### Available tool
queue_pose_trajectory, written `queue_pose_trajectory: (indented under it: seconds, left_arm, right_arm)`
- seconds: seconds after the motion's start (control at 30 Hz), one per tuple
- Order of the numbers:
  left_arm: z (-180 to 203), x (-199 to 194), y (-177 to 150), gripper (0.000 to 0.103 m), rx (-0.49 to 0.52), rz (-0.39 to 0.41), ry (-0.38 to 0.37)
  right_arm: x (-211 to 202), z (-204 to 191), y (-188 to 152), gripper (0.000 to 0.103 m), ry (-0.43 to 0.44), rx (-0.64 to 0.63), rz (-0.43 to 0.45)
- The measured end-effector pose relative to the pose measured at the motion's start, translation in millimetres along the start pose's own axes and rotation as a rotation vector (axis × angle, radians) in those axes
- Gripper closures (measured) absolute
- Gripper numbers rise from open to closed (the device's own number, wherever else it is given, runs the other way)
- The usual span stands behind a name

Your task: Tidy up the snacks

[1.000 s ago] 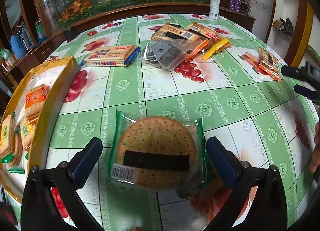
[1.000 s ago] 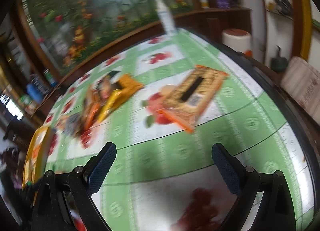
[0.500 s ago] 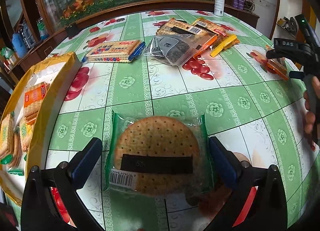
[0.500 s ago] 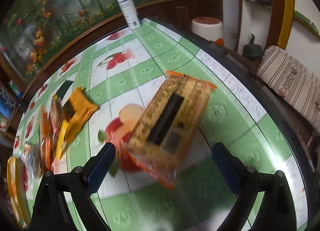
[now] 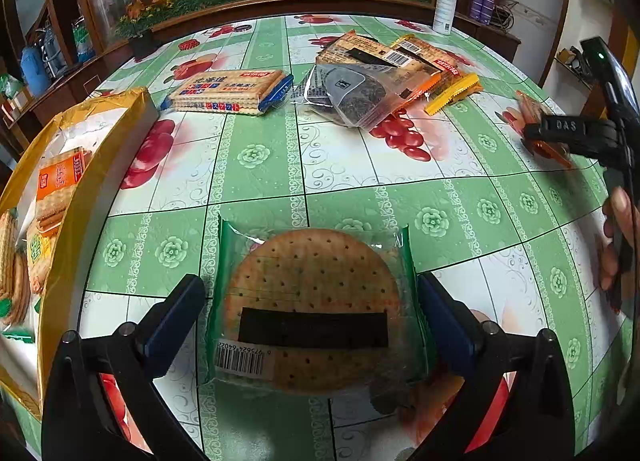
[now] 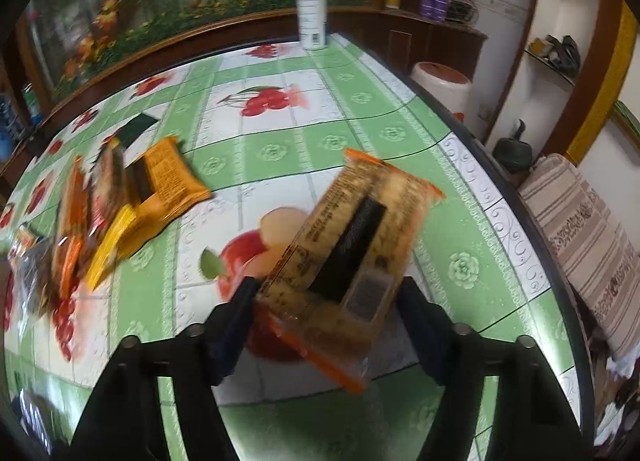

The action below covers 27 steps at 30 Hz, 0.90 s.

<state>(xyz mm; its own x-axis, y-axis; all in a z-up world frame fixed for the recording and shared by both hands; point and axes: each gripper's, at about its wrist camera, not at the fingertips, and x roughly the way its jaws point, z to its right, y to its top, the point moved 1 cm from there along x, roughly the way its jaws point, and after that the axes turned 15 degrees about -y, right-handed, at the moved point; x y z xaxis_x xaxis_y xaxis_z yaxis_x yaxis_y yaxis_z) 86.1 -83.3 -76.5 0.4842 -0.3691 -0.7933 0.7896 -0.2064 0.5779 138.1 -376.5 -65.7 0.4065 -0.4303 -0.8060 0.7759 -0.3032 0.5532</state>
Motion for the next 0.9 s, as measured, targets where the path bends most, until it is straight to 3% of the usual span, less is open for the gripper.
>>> queue_pose_trajectory:
  seconds: [0.2, 0.5, 0.63, 0.9]
  left_arm:
    - [-4, -5, -1, 0.007, -0.026, 0.027, -0.026]
    - [-3, -10, -2, 0.012, -0.026, 0.050, -0.037]
    - [-3, -13, -2, 0.021, -0.020, 0.061, -0.024]
    - [0, -16, -3, 0.025, -0.005, 0.062, -0.016]
  right_arm:
    - [-20, 0, -17, 0.037, 0.102, -0.004, 0.018]
    - [-81, -9, -44, 0.039, 0.247, -0.043, 0.118]
    - [-99, -12, -53, 0.040, 0.284, -0.073, 0.144]
    - [-114, -24, -66, 0.040, 0.318, -0.116, 0.162]
